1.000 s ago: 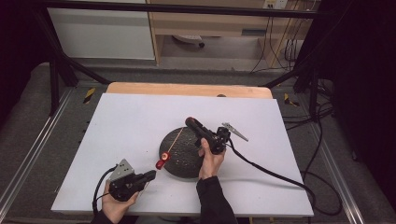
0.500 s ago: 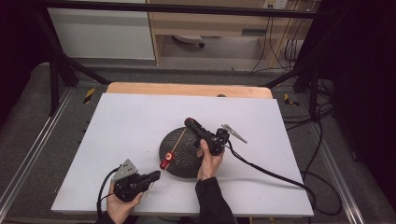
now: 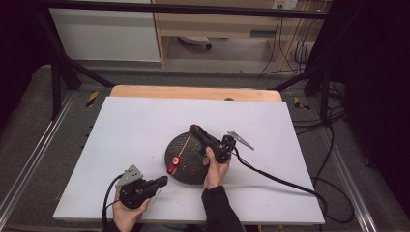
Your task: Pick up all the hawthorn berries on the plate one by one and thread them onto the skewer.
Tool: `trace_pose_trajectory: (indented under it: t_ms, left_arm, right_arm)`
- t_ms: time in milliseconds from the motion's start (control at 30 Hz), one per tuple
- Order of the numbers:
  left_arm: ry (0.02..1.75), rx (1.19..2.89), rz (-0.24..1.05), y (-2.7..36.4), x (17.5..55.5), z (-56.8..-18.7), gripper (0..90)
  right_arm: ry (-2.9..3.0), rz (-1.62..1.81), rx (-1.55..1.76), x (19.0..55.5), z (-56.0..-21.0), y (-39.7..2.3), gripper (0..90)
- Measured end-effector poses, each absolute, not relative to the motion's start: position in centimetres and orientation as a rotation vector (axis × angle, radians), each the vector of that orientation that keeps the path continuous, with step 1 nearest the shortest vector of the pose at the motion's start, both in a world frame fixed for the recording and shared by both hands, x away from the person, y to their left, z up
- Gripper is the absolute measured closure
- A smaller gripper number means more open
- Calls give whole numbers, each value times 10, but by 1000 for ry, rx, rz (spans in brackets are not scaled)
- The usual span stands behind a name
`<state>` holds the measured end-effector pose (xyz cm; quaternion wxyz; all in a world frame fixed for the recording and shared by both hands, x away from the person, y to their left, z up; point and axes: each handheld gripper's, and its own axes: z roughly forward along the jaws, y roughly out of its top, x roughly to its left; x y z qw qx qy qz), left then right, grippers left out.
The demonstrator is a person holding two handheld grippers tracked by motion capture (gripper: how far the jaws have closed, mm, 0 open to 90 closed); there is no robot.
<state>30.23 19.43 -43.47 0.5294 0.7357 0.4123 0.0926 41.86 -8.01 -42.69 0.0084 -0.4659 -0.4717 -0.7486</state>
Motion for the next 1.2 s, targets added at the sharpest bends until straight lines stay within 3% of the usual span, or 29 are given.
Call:
trace_pose_trajectory:
  t_ms: [733, 1200]
  left_arm:
    - [1026, 1708, 236, 168, 326, -415, 883]
    - [1011, 1741, 239, 168, 332, -423, 883]
  right_arm:
    - [-1556, -2306, -1396, 412, -429, -78, 614]
    - [-1662, -2220, -1395, 405, -434, -75, 613]
